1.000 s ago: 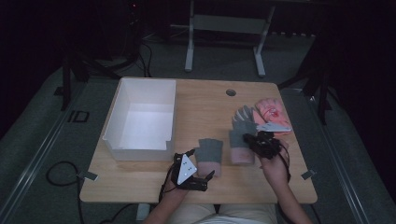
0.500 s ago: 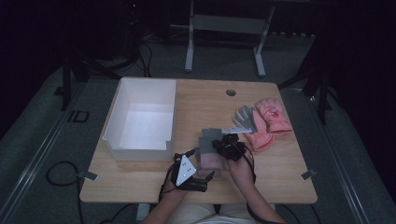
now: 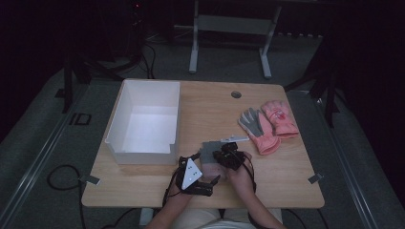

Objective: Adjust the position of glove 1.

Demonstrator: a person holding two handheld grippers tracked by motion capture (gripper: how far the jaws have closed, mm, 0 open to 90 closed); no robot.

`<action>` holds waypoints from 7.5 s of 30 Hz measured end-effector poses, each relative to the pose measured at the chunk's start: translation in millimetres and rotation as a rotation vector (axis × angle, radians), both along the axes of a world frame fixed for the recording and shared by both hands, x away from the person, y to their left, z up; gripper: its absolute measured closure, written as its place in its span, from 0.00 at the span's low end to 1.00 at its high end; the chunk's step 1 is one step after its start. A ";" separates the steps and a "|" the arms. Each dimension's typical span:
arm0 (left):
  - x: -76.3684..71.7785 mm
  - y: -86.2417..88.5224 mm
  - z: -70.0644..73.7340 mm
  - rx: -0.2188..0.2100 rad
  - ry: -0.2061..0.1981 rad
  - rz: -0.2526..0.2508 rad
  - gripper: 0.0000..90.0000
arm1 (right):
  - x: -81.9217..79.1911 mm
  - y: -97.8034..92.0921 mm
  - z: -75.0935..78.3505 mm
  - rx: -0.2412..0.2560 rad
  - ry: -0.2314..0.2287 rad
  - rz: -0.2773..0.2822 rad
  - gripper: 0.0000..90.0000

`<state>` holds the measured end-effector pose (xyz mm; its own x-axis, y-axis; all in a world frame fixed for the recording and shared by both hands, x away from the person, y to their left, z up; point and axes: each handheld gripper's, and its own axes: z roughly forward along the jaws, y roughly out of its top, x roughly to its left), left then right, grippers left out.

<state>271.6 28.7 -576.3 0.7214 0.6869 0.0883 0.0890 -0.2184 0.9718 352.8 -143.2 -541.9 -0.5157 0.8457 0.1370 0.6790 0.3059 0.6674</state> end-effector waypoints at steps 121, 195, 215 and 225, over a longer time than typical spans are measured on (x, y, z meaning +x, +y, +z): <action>54.5 42.7 180.7 0.564 0.002 -0.374 0.78 | 57.6 11.5 149.0 0.251 -0.082 0.221 0.82; 82.0 155.8 114.8 0.917 0.155 -0.197 0.78 | 110.4 228.8 92.9 -0.099 0.054 0.341 0.82; 114.2 136.4 97.7 0.990 0.338 -0.236 0.77 | 123.8 231.4 87.9 -0.183 0.173 0.293 0.81; 111.9 137.4 87.9 1.066 0.316 -0.240 0.76 | 127.5 236.0 86.5 -0.222 0.199 0.296 0.76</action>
<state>383.5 166.1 -488.4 0.9179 0.2115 0.3358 0.1411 -0.9648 0.2218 480.3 92.8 -455.4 -0.7230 0.6851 0.0894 0.6489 0.6289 0.4283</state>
